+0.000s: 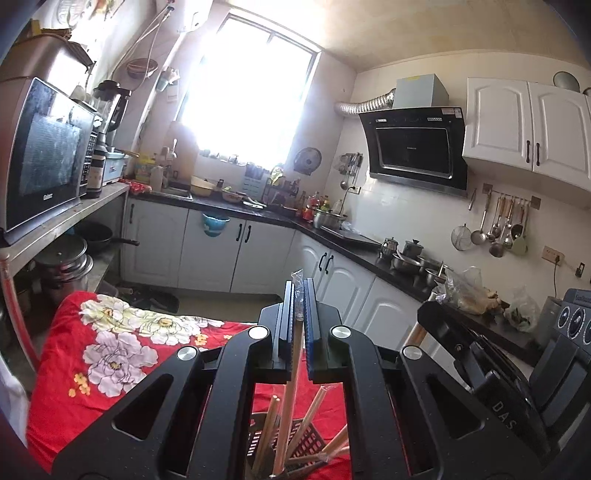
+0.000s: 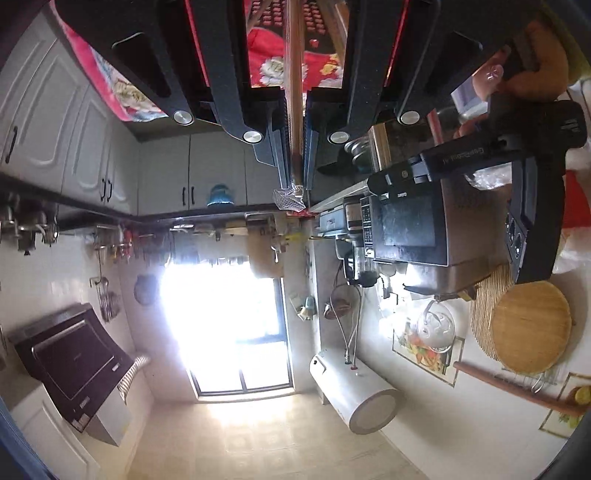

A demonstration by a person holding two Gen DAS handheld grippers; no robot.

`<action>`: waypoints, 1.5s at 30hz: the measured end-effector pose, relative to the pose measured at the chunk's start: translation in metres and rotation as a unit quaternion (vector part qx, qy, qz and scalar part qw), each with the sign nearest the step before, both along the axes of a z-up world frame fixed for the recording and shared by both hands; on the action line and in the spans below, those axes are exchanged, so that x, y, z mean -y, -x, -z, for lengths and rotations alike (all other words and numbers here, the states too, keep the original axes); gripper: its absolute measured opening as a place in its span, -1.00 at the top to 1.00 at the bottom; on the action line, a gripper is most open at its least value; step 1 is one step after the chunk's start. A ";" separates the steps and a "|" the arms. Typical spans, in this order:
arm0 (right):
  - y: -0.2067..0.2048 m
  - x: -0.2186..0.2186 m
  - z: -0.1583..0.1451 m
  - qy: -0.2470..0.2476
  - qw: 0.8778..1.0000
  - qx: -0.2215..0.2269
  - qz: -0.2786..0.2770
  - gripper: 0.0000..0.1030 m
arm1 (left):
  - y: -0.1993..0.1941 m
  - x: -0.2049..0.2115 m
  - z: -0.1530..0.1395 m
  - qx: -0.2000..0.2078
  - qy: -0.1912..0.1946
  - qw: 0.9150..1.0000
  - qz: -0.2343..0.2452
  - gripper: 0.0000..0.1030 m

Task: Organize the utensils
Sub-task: 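Lower both upright chopsticks down into the basket slots, then open both tools to release the chopsticks in the basket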

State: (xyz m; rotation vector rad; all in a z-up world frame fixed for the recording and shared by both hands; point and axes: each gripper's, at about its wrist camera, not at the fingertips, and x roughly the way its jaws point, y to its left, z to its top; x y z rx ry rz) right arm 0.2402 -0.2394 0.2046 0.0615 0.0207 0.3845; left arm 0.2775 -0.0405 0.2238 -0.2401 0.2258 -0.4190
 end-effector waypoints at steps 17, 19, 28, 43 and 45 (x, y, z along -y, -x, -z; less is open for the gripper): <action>-0.033 -0.001 0.050 0.034 0.999 -0.012 0.033 0.87 | -0.029 0.007 0.045 -0.009 -0.009 1.000 -0.008 0.96; -0.035 0.000 0.054 0.034 0.999 -0.016 0.035 0.86 | -0.031 0.008 0.052 -0.013 -0.008 1.000 -0.006 0.96; -0.040 0.005 0.072 0.024 0.998 -0.041 0.036 0.86 | -0.038 0.007 0.079 -0.027 -0.001 1.000 -0.008 0.96; -0.025 0.024 0.087 -0.022 0.991 -0.123 0.043 0.60 | -0.036 0.007 0.099 -0.070 -0.025 0.997 -0.009 0.96; -0.023 0.027 0.088 -0.028 0.990 -0.133 0.046 0.56 | -0.034 0.005 0.102 -0.078 -0.026 0.997 -0.008 0.96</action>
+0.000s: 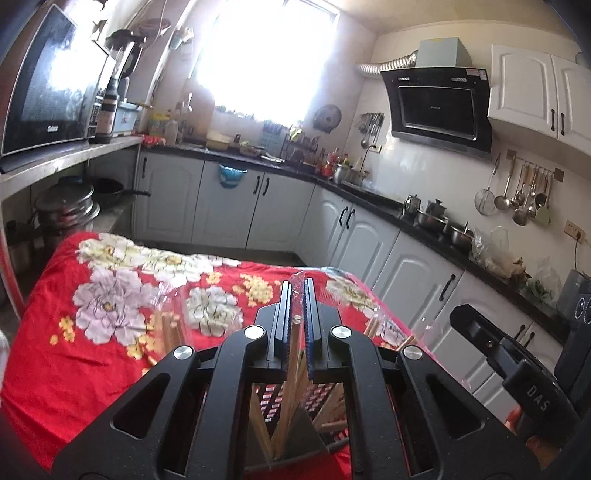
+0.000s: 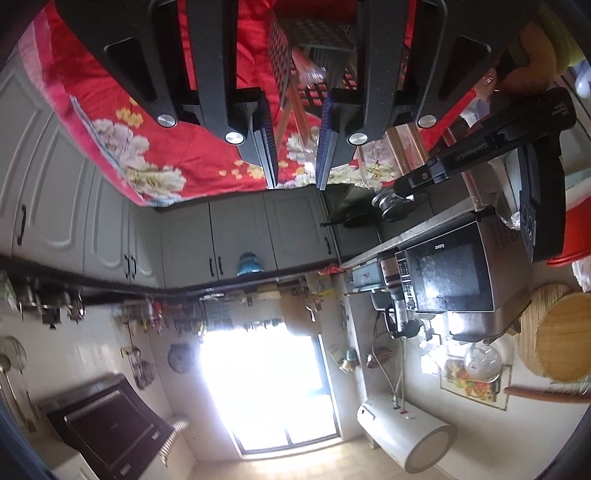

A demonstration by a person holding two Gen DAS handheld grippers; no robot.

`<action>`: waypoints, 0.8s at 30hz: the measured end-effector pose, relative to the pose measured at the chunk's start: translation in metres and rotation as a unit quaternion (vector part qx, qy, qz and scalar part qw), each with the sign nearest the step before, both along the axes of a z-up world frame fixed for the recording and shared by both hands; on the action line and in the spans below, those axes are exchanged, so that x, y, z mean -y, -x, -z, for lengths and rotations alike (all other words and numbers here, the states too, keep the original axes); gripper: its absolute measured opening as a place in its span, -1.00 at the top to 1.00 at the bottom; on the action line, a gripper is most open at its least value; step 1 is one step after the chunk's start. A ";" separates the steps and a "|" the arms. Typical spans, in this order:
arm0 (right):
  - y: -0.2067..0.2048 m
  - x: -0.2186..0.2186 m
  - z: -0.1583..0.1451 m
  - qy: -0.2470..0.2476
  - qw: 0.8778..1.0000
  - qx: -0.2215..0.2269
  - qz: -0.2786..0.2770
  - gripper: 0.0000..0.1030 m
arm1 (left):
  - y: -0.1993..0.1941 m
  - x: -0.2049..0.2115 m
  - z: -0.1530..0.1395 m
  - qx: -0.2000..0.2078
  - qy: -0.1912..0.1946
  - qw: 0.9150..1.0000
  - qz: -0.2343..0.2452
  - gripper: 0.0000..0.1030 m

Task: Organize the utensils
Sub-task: 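Open both tools to release the chopsticks in the basket, then withdraw both open tools from the basket toward the last chopsticks on the cloth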

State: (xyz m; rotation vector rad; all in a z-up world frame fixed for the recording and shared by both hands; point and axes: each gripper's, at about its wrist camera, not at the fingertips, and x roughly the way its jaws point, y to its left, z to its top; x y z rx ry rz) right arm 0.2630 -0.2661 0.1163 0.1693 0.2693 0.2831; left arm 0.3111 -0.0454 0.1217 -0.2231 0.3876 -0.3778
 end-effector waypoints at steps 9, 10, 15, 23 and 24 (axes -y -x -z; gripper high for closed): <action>0.014 0.006 -0.001 -0.004 1.000 -0.012 0.005 0.41 | 0.016 -0.006 0.004 -0.018 -0.004 1.000 0.008 0.48; 0.016 0.006 -0.001 -0.003 1.000 -0.012 0.005 0.38 | 0.018 -0.008 0.004 -0.018 -0.004 1.000 0.009 0.39; 0.025 0.007 -0.001 -0.002 1.000 -0.016 0.007 0.25 | 0.028 -0.014 0.002 -0.022 0.001 1.000 0.011 0.15; 0.041 0.009 0.000 -0.005 1.000 -0.022 0.011 -0.01 | 0.047 -0.026 0.002 -0.029 0.012 0.999 0.004 -0.26; 0.043 0.009 0.000 -0.006 1.000 -0.022 0.012 -0.04 | 0.050 -0.027 0.003 -0.030 0.011 0.999 0.002 -0.31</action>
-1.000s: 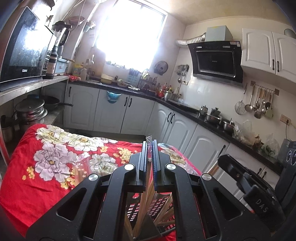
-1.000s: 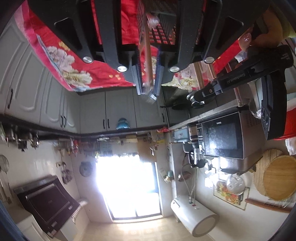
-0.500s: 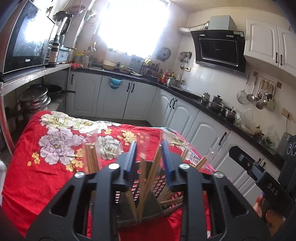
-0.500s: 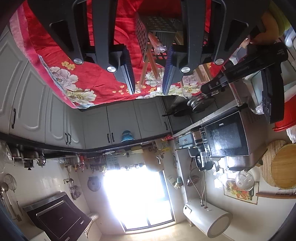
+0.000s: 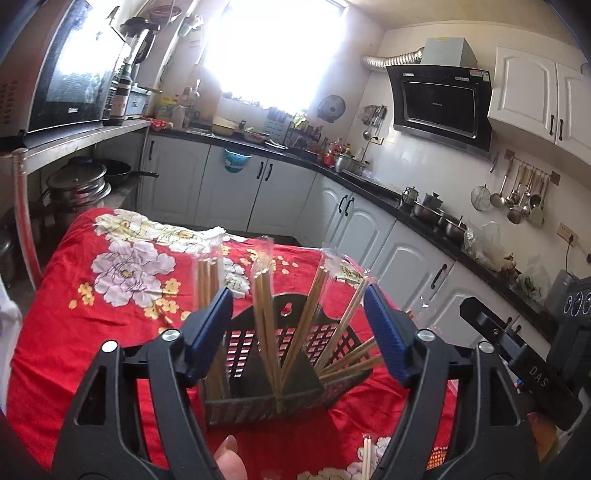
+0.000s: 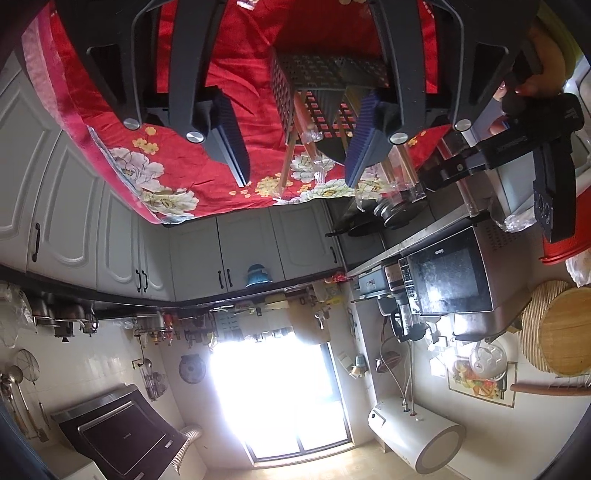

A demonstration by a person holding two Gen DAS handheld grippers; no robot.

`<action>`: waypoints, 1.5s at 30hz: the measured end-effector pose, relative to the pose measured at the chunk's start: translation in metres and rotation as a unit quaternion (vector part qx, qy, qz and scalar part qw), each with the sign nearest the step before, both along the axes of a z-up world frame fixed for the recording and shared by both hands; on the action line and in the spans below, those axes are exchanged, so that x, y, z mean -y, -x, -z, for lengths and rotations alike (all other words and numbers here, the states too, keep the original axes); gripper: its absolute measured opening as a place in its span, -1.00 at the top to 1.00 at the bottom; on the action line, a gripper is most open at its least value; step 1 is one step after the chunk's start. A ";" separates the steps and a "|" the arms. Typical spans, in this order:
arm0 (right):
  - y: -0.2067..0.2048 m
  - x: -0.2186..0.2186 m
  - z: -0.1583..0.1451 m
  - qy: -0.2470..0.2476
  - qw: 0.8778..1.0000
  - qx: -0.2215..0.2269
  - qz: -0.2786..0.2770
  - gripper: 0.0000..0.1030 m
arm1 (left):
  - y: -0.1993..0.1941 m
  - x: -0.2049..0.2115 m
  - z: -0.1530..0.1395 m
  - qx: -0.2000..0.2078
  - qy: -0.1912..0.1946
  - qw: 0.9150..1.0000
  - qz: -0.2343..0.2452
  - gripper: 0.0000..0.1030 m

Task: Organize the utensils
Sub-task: 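Withdraw both open tools from the basket toward the last chopsticks on the cloth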

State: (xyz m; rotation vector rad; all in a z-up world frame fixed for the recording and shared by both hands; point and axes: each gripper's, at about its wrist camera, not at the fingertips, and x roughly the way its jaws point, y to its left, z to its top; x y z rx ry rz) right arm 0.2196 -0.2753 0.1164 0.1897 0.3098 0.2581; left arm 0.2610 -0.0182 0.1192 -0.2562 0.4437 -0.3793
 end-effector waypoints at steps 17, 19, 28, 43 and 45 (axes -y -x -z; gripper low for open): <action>0.031 0.000 0.028 -0.001 1.000 -0.031 0.002 -0.30 | 0.039 -0.009 0.019 -0.019 0.008 1.000 0.008 -0.73; 0.033 -0.001 0.031 -0.001 0.999 -0.035 0.000 -0.32 | 0.042 -0.010 0.021 -0.021 0.008 1.000 0.008 -0.74; 0.045 -0.006 0.044 0.002 0.998 -0.057 -0.009 -0.41 | 0.054 -0.013 0.033 -0.032 -0.005 0.999 0.007 -0.79; 0.053 -0.006 0.073 0.011 0.994 -0.105 -0.019 -0.50 | 0.068 -0.017 0.062 -0.062 -0.019 0.998 0.005 -0.79; 0.055 -0.006 0.076 0.013 0.994 -0.111 -0.019 -0.51 | 0.069 -0.017 0.067 -0.069 -0.022 0.997 0.004 -0.79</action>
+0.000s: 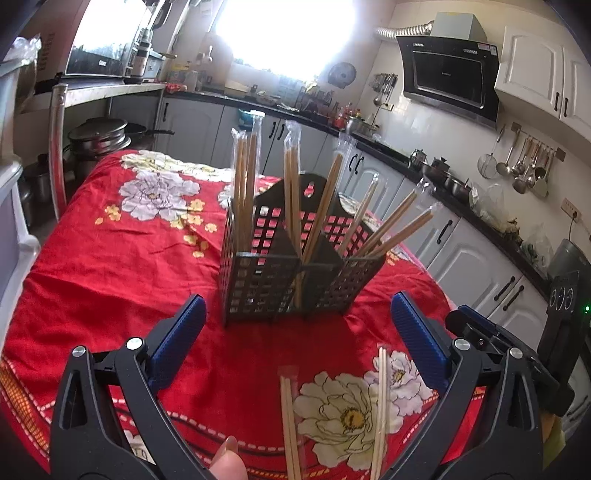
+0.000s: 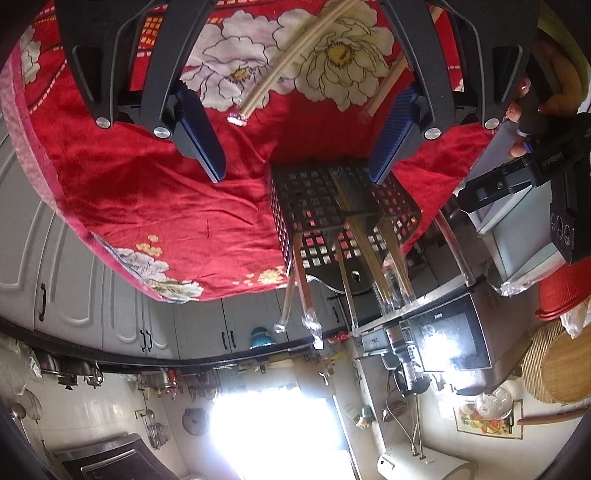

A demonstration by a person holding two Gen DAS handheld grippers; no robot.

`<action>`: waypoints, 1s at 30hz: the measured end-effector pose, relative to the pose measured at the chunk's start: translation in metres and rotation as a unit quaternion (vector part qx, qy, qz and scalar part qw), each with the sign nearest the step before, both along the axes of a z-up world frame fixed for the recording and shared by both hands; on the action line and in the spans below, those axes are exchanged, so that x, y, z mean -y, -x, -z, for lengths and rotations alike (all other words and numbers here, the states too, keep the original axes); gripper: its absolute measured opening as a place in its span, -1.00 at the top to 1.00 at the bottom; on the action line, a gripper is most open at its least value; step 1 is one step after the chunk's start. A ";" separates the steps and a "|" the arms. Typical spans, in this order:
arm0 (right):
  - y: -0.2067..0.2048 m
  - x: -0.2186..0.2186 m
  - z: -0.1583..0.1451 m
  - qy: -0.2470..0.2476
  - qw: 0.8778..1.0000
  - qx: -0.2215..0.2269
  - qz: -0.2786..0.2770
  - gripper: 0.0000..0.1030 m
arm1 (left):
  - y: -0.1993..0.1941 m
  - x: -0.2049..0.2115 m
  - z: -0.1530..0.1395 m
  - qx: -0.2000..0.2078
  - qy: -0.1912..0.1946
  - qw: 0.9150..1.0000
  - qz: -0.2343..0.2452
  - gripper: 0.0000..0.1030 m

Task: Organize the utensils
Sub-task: 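Withdraw both open tools from the basket toward the last chopsticks on the cloth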

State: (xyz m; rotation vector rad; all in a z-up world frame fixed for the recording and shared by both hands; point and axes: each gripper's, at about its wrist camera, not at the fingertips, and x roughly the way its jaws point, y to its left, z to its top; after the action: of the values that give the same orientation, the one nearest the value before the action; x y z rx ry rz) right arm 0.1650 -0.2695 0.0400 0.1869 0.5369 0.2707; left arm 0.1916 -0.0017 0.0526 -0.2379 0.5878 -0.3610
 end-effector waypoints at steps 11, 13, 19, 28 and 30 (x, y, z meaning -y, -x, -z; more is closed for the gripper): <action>0.003 0.002 0.020 0.010 0.999 -0.033 -0.002 -0.51 | 0.003 0.003 0.023 -0.030 -0.021 0.999 0.004 -0.79; 0.003 0.003 0.024 0.012 0.999 -0.041 -0.002 -0.51 | 0.003 0.006 0.028 -0.038 -0.025 0.999 0.009 -0.79; 0.001 0.006 0.038 0.017 0.998 -0.064 -0.003 -0.51 | 0.003 0.017 0.046 -0.062 -0.042 0.997 0.024 -0.79; -0.011 0.016 0.059 0.003 0.994 -0.110 0.002 -0.51 | -0.004 0.033 0.071 -0.096 -0.068 0.992 0.045 -0.79; -0.015 0.016 0.065 0.000 0.992 -0.124 -0.001 -0.51 | -0.005 0.035 0.075 -0.101 -0.070 0.991 0.049 -0.79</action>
State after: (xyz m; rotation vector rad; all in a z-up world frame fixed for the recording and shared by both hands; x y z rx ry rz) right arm 0.1804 -0.2858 -0.0253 0.2204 0.7827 0.2508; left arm 0.1967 -0.0371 -0.0219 -0.1103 0.8228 -0.3912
